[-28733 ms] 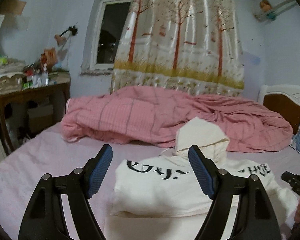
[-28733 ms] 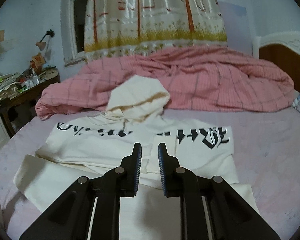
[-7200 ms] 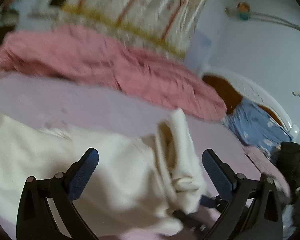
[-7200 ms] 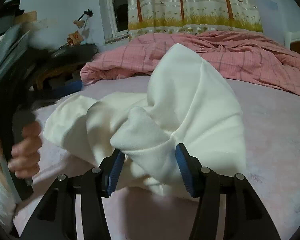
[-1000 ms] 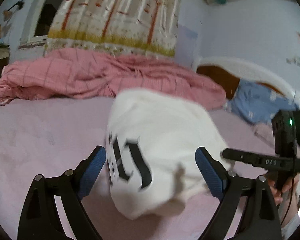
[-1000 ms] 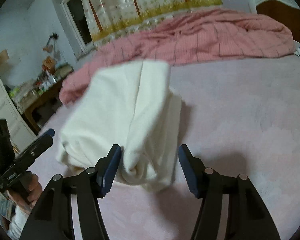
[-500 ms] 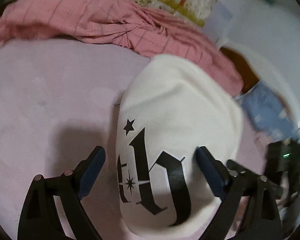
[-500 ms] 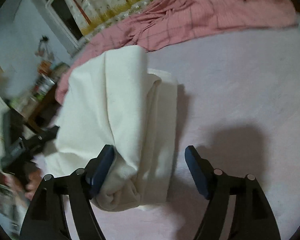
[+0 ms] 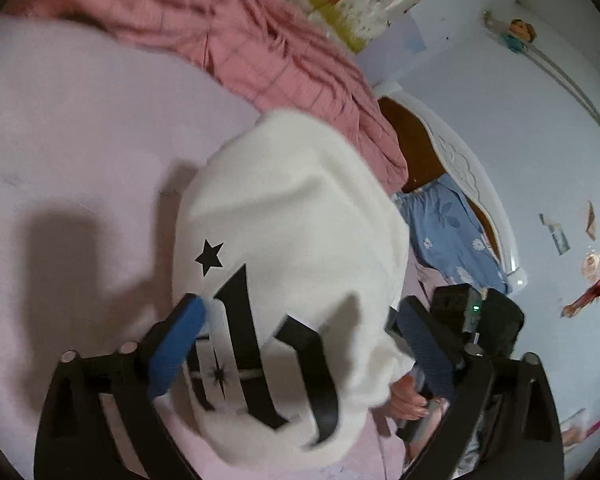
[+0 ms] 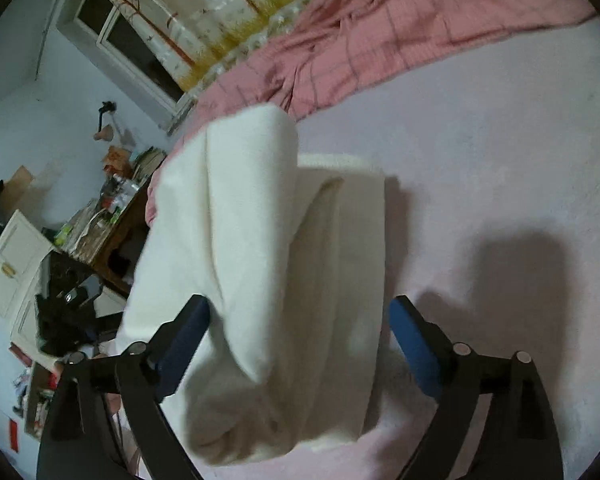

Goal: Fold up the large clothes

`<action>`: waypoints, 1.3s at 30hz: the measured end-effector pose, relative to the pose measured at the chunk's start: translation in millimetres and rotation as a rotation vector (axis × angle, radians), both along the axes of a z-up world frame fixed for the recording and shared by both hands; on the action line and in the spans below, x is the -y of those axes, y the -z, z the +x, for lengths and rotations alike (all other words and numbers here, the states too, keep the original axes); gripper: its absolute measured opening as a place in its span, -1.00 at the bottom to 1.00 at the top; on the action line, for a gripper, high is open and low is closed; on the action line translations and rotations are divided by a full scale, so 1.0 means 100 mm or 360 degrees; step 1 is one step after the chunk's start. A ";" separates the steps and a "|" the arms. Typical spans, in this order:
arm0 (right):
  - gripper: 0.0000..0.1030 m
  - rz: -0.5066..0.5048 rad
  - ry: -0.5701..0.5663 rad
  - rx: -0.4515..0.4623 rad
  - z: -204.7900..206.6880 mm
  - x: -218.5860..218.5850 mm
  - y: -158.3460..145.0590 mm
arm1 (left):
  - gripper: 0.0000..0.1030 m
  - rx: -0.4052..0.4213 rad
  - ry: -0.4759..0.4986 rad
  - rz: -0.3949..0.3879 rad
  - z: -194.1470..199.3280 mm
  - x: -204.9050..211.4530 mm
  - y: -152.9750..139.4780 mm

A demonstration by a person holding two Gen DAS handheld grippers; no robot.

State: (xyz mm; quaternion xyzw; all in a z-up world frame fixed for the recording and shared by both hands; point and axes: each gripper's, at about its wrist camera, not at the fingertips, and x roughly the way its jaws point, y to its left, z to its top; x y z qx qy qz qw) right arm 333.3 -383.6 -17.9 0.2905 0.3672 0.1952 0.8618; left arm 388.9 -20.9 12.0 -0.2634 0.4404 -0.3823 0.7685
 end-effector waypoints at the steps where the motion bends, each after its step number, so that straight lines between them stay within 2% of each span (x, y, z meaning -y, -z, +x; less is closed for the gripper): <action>1: 0.83 0.0063 -0.0061 -0.0022 0.06 0.02 0.08 | 0.99 -0.0010 -0.0019 0.0010 0.04 -0.01 0.05; 2: 0.83 0.0158 -0.0121 -0.0045 0.12 0.05 0.15 | 0.99 -0.0040 -0.0033 0.0015 0.10 -0.01 0.14; 3: 0.90 0.0274 -0.0167 -0.0075 0.19 0.09 0.25 | 1.00 -0.0104 -0.0006 -0.0052 0.18 -0.02 0.25; 5: 0.92 0.0339 -0.0198 -0.0082 0.27 0.10 0.35 | 1.00 -0.0186 -0.0010 -0.0221 0.28 -0.07 0.45; 8: 0.97 0.0230 -0.0262 -0.0040 0.33 -0.02 0.32 | 1.00 -0.0179 0.0033 -0.0326 0.32 -0.09 0.59; 11: 1.00 0.0176 -0.0266 -0.0035 0.39 -0.10 0.34 | 1.00 -0.0156 0.0020 -0.0301 0.28 -0.04 0.57; 12: 0.97 0.0173 -0.0253 -0.0035 0.40 -0.11 0.34 | 0.99 -0.0164 0.0014 -0.0291 0.27 -0.03 0.56; 13: 0.88 0.0166 -0.0231 -0.0031 0.38 -0.11 0.32 | 0.87 -0.0176 0.0016 -0.0277 0.29 -0.02 0.55; 15: 0.47 0.0111 -0.0189 -0.0015 0.33 -0.13 0.23 | 0.66 -0.0151 0.0021 -0.0246 0.26 -0.04 0.43; 17: 0.23 0.0025 -0.0190 0.0053 0.23 -0.15 0.03 | 0.55 -0.0061 0.0033 -0.0184 0.18 -0.02 0.27; 19: 0.17 0.0014 -0.0195 0.0128 0.14 -0.13 -0.12 | 0.45 -0.0003 0.0065 -0.0231 0.14 0.01 0.15; 21: 0.16 0.0008 -0.0193 0.0197 0.04 -0.06 -0.24 | 0.45 0.0074 0.0097 -0.0243 0.05 0.12 -0.02; 23: 0.16 0.0013 -0.0159 0.0257 -0.09 0.08 -0.43 | 0.45 0.0093 0.0126 -0.0275 0.00 0.27 -0.19; 26: 0.16 0.0000 -0.0087 0.0370 -0.34 0.41 -0.74 | 0.45 0.0188 0.0231 -0.0298 -0.03 0.69 -0.54; 31: 0.18 -0.0044 0.0129 0.0513 -0.77 1.17 -1.19 | 0.45 0.0366 0.0432 -0.0333 0.01 1.69 -1.06; 35: 0.21 -0.0193 0.0316 0.0572 -0.99 1.81 -1.45 | 0.45 0.0398 0.0596 -0.0389 0.20 2.60 -1.15; 39: 0.22 -0.0201 0.0490 0.0543 -0.98 2.57 -1.36 | 0.45 0.0407 0.0670 -0.0402 0.42 3.47 -1.04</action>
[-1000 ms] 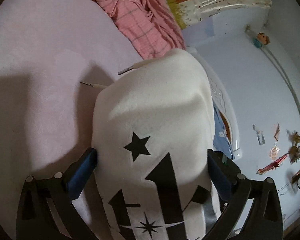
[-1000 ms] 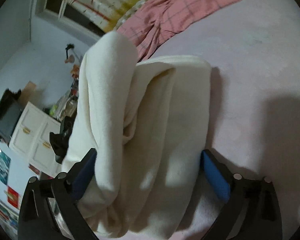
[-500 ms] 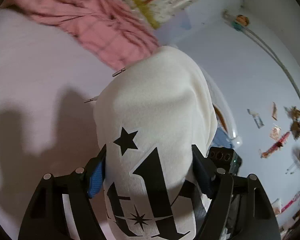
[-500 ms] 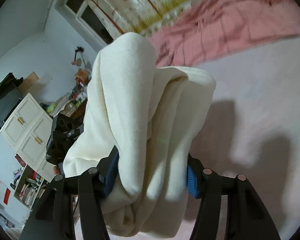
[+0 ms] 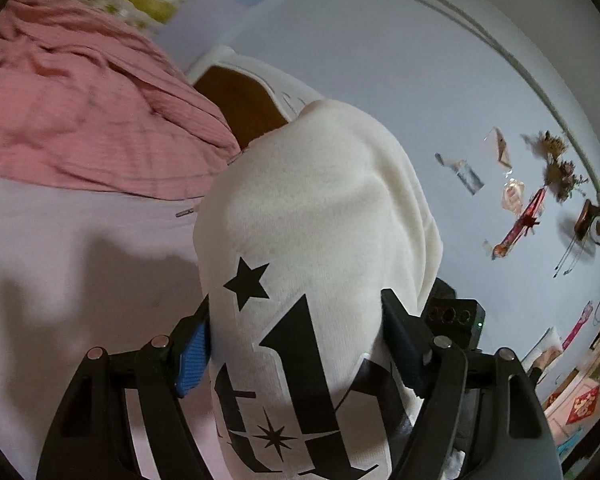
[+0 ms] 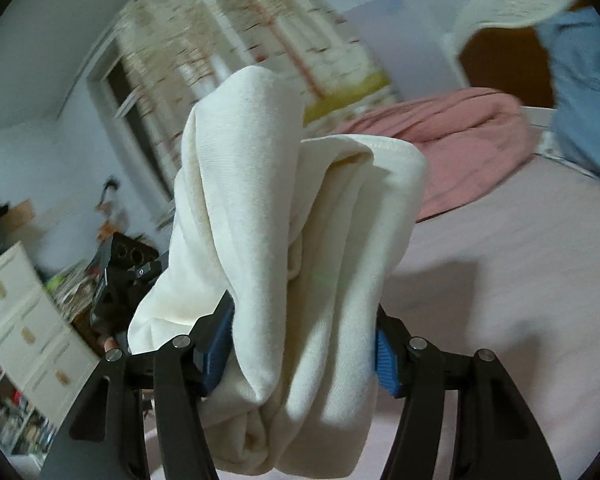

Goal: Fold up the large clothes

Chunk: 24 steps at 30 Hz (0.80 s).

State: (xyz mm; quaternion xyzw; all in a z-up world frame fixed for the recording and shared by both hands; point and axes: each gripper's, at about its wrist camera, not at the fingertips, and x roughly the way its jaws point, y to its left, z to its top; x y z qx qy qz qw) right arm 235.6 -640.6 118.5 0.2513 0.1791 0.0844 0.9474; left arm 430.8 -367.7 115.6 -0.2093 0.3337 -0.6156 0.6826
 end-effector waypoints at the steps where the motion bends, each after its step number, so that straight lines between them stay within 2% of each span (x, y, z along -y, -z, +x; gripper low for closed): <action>1: 0.22 0.0008 0.0039 -0.0005 0.04 0.15 0.05 | 0.45 0.0006 0.0008 0.0003 0.05 0.16 0.06; 4: 0.24 0.0047 0.0152 -0.0042 0.20 0.62 0.36 | 0.44 -0.0015 -0.0022 0.0054 0.27 0.59 0.45; 6: 0.24 0.0085 0.0204 -0.0115 0.36 0.88 0.67 | 0.42 -0.0035 -0.0084 0.0140 0.39 0.81 0.84; 7: 0.24 0.0114 0.0233 -0.0175 0.45 0.99 0.90 | 0.40 -0.0057 -0.0115 0.0192 0.44 0.89 1.04; 8: 0.25 0.0135 0.0273 -0.0289 0.57 1.06 1.16 | 0.40 -0.0091 -0.0160 0.0296 0.50 0.97 1.34; 9: 0.36 0.0129 0.0314 -0.0409 0.69 1.08 1.32 | 0.44 -0.0135 -0.0192 0.0344 0.54 1.01 1.55; 10: 0.40 0.0122 0.0367 -0.0497 0.77 1.12 1.47 | 0.45 -0.0275 -0.0156 0.0294 0.63 0.97 1.63; 11: 0.43 0.0142 0.0369 -0.0464 0.75 1.14 1.48 | 0.45 -0.0305 -0.0138 0.0254 0.66 0.92 1.57; 12: 0.44 0.0117 0.0361 -0.0430 0.74 1.12 1.40 | 0.45 -0.0177 -0.0180 0.0267 0.60 0.86 1.44; 14: 0.46 0.0026 0.0380 -0.0371 0.70 1.05 1.31 | 0.47 0.0107 -0.0286 0.0390 0.44 0.84 1.29; 16: 0.47 -0.0009 0.0430 -0.0396 0.69 0.98 1.34 | 0.45 0.0171 -0.0322 0.0407 0.34 0.79 1.22; 18: 0.46 0.0000 0.0484 -0.0384 0.61 0.98 1.32 | 0.24 0.0237 -0.0402 0.0366 0.24 0.67 1.12; 20: 0.46 -0.0025 0.0546 -0.0387 0.50 0.92 1.27 | 0.19 0.0426 -0.0496 0.0375 0.08 0.58 0.98; 22: 0.46 -0.0181 0.0597 -0.0346 0.37 0.71 1.09 | 0.19 0.0581 -0.0588 0.0386 -0.04 0.47 0.81; 24: 0.47 -0.0369 0.0682 -0.0223 0.17 0.43 0.85 | 0.19 0.0665 -0.0667 0.0380 -0.19 0.31 0.66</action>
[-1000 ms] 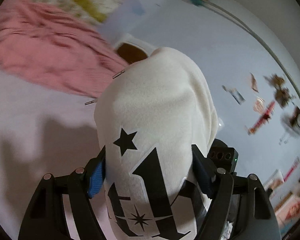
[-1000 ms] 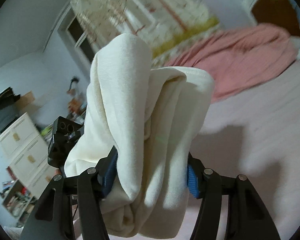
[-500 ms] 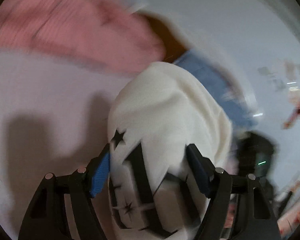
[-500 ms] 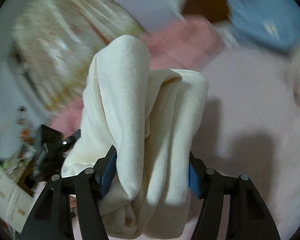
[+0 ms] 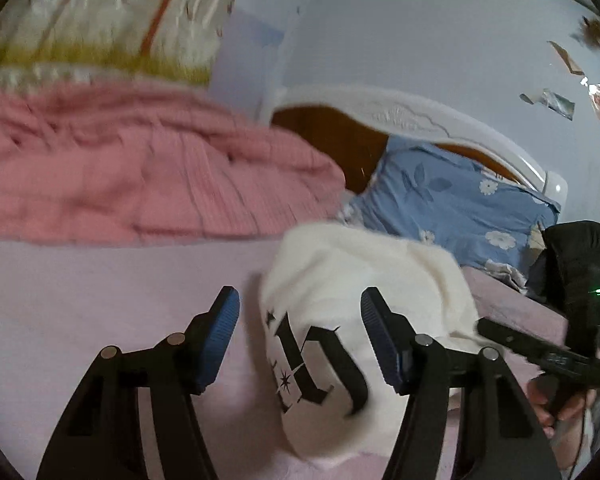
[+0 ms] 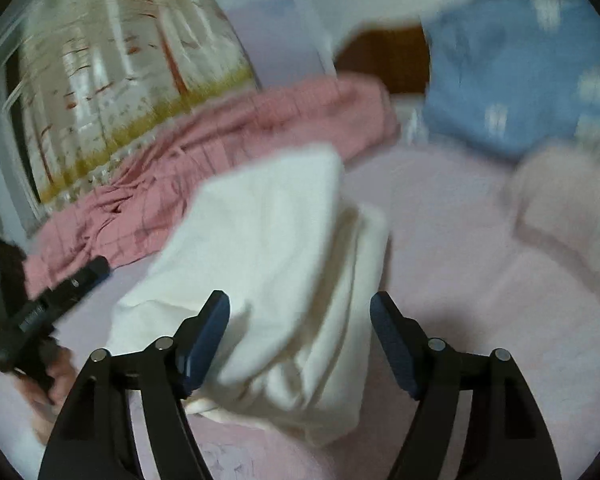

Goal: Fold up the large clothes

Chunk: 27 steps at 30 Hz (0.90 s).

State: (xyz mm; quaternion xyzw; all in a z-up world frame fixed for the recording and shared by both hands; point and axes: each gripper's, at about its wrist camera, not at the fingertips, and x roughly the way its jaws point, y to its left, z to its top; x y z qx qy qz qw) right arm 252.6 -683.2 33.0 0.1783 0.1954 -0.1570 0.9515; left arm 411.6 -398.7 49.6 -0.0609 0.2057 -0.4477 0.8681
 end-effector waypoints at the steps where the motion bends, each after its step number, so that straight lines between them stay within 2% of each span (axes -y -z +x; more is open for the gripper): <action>1: 0.49 -0.0040 0.0014 0.0030 -0.08 -0.09 -0.09 | 0.22 0.0033 -0.0017 0.0000 -0.09 -0.08 -0.05; 3: 0.66 -0.0088 0.0029 0.0102 -0.23 -0.29 -0.26 | 0.26 0.0121 -0.0097 -0.0002 -0.30 -0.26 -0.18; 5: 0.67 -0.0194 0.0027 0.0166 -0.39 -0.55 -0.43 | 0.39 0.0198 -0.0143 0.0008 -0.53 -0.41 -0.25; 7: 0.80 -0.0318 0.0048 0.0196 -0.52 -0.78 -0.54 | 0.71 0.0311 -0.0213 0.0057 -0.78 -0.53 -0.31; 8: 1.00 -0.0370 0.0059 0.0230 -0.59 -0.90 -0.57 | 0.90 0.0366 -0.0229 0.0089 -0.89 -0.54 -0.33; 10: 1.00 -0.0411 0.0100 0.0309 -0.71 -1.07 -0.62 | 1.00 0.0456 -0.0228 0.0112 -1.11 -0.65 -0.33; 12: 1.00 -0.0414 0.0157 0.0353 -0.81 -1.18 -0.60 | 1.00 0.0508 -0.0285 0.0109 -1.25 -0.75 -0.28; 14: 1.00 -0.0390 0.0185 0.0343 -0.86 -1.26 -0.51 | 1.00 0.0497 -0.0330 0.0085 -1.29 -0.85 -0.15; 17: 1.00 -0.0412 0.0221 0.0313 -0.88 -1.33 -0.29 | 1.00 0.0497 -0.0481 0.0058 -1.30 -0.96 0.19; 18: 1.00 -0.0449 0.0241 0.0292 -0.86 -1.37 -0.20 | 1.00 0.0457 -0.0520 0.0102 -1.25 -0.94 0.33; 20: 1.00 -0.0506 0.0242 0.0181 -0.74 -1.43 -0.02 | 1.00 0.0393 -0.0527 0.0149 -1.15 -0.91 0.33; 22: 1.00 -0.0510 0.0218 0.0100 -0.64 -1.41 0.02 | 1.00 0.0393 -0.0562 0.0114 -1.14 -0.96 0.34; 27: 1.00 -0.0561 0.0247 0.0118 -0.68 -1.46 0.02 | 1.00 0.0474 -0.0590 0.0110 -1.22 -0.96 0.31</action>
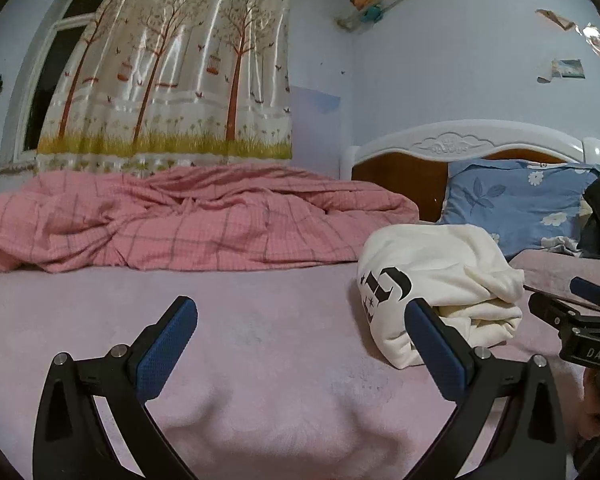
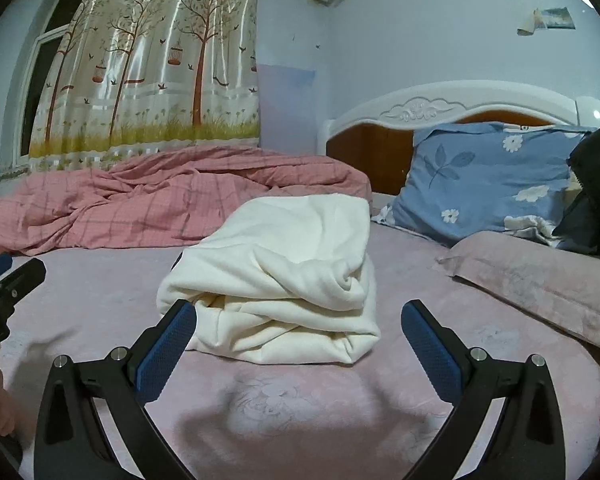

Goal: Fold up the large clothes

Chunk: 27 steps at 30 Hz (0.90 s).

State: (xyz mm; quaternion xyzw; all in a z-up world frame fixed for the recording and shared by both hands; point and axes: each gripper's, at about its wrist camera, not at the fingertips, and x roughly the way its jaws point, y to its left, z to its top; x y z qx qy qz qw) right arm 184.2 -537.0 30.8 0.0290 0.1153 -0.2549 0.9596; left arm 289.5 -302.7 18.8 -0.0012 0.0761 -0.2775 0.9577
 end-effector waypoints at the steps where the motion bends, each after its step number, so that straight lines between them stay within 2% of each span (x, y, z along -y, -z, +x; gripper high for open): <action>1: 1.00 -0.0003 -0.0001 0.0001 -0.01 0.00 0.00 | 1.00 0.0006 -0.0022 0.0006 0.00 0.00 0.00; 3: 1.00 -0.0007 -0.0003 -0.0010 0.00 -0.01 0.00 | 1.00 0.0000 -0.0065 0.0004 0.00 -0.03 0.01; 13: 1.00 -0.0011 -0.0014 -0.0027 0.02 -0.02 -0.01 | 1.00 -0.0030 -0.0051 -0.0005 0.03 -0.03 0.02; 27: 1.00 -0.0042 -0.0040 -0.0026 0.04 -0.07 0.02 | 1.00 0.0074 -0.0058 0.0011 -0.08 0.08 0.02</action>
